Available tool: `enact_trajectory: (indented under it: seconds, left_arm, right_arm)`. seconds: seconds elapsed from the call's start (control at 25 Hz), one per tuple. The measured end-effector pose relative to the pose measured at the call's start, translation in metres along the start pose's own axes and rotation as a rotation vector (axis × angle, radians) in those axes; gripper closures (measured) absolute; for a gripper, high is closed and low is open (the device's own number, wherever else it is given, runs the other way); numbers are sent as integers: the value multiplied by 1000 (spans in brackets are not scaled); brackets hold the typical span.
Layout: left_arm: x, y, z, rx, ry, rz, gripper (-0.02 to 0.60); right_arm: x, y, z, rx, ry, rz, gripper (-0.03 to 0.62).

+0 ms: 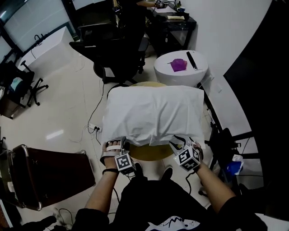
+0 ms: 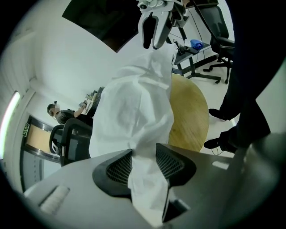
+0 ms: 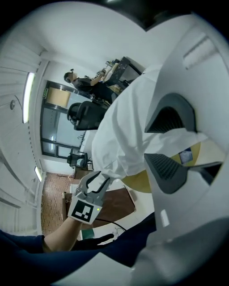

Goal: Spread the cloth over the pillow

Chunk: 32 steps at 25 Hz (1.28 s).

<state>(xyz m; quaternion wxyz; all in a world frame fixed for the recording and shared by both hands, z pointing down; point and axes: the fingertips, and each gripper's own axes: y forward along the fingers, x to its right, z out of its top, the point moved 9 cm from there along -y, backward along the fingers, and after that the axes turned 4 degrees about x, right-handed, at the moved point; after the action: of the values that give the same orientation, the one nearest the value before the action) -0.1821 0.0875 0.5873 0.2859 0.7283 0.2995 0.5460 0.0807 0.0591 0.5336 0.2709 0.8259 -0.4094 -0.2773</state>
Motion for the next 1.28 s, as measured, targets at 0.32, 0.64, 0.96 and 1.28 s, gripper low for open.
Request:
enact_trajectory:
  seconds: [0.32,0.64,0.96,1.28]
  left_arm:
    - [-19,-20,-7,66,45,-45,581]
    - [-30,-56,-31,111,136,-63,581]
    - [-23,-56,-42,108,244,-124,581]
    - [-3,-15,-52,103,238,-234,575]
  right_arm:
    - [2,29,-15,-143,62,-27,437]
    - [8,41,-28,-221,111,-70,437]
    - [8,56,-31,-268,128,-77,437]
    - [2,43,-19,-272,135,-100,437]
